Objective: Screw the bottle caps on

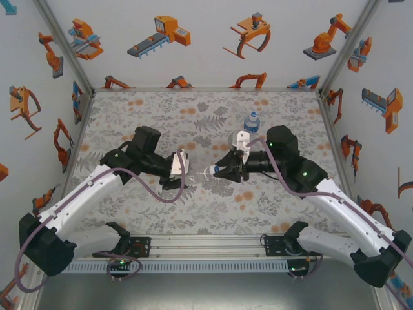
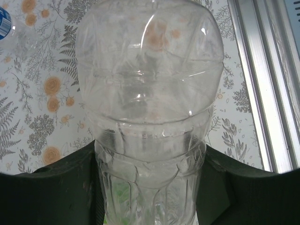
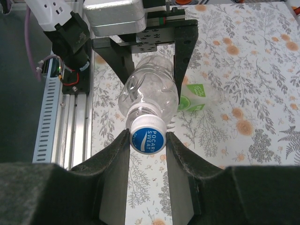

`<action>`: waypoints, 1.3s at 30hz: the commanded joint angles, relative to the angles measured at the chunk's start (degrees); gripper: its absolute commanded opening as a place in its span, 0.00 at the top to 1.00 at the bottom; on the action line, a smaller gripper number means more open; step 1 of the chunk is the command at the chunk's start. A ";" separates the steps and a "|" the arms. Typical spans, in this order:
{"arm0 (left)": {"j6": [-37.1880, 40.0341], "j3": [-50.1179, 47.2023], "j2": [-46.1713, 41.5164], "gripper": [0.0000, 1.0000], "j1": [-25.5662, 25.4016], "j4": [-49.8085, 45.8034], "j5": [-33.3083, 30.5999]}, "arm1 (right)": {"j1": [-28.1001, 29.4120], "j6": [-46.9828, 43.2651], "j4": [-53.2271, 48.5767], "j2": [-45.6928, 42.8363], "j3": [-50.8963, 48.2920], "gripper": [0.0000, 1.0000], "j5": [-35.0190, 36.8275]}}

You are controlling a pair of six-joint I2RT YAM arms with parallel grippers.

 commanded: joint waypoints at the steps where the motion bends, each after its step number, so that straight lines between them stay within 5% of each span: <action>1: -0.08 2.30 0.40 0.91 -0.43 -0.49 1.92 | 0.78 -2.54 -1.12 0.79 2.03 1.00 -0.81; 24: -0.49 2.75 0.40 0.93 -0.37 -0.76 2.61 | 2.29 -6.98 -4.28 1.72 2.51 1.00 0.11; 39: 0.65 4.87 2.27 1.00 -0.33 -4.78 4.29 | 4.11 -28.22 -12.52 5.48 7.66 1.00 -1.18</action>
